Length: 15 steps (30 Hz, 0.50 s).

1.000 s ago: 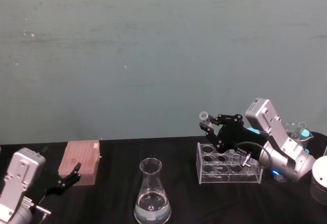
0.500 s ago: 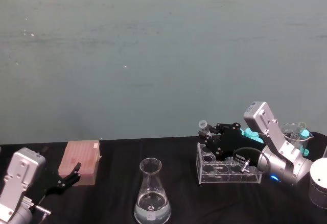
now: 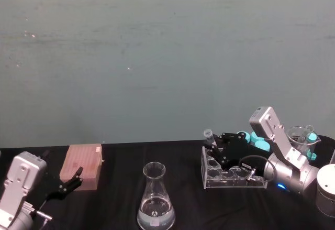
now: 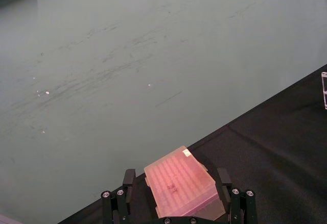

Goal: Pour the liquid from the test tube into the beaker using one hand.

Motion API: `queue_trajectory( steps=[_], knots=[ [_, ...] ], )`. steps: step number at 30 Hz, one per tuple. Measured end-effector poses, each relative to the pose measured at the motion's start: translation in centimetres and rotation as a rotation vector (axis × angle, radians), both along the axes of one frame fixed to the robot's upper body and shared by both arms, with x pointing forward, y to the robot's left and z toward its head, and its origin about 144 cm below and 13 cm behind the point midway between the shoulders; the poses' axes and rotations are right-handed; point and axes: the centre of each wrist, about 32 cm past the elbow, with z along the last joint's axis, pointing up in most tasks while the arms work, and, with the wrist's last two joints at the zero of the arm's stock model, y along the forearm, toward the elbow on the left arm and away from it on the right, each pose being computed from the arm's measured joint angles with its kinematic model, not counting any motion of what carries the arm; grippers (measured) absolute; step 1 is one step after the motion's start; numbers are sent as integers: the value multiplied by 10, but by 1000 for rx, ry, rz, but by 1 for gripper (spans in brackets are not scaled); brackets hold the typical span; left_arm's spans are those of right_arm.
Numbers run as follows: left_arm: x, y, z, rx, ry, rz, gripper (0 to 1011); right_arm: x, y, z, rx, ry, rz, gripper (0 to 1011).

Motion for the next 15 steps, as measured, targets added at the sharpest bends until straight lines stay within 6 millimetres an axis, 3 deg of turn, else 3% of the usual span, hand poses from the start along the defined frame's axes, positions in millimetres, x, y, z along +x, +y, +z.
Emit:
queue_trajectory(
  steps=[15],
  knots=[
    [0, 0, 0, 0, 0, 0, 1000, 4, 0, -3, 40, -1, 3, 198]
  ],
)
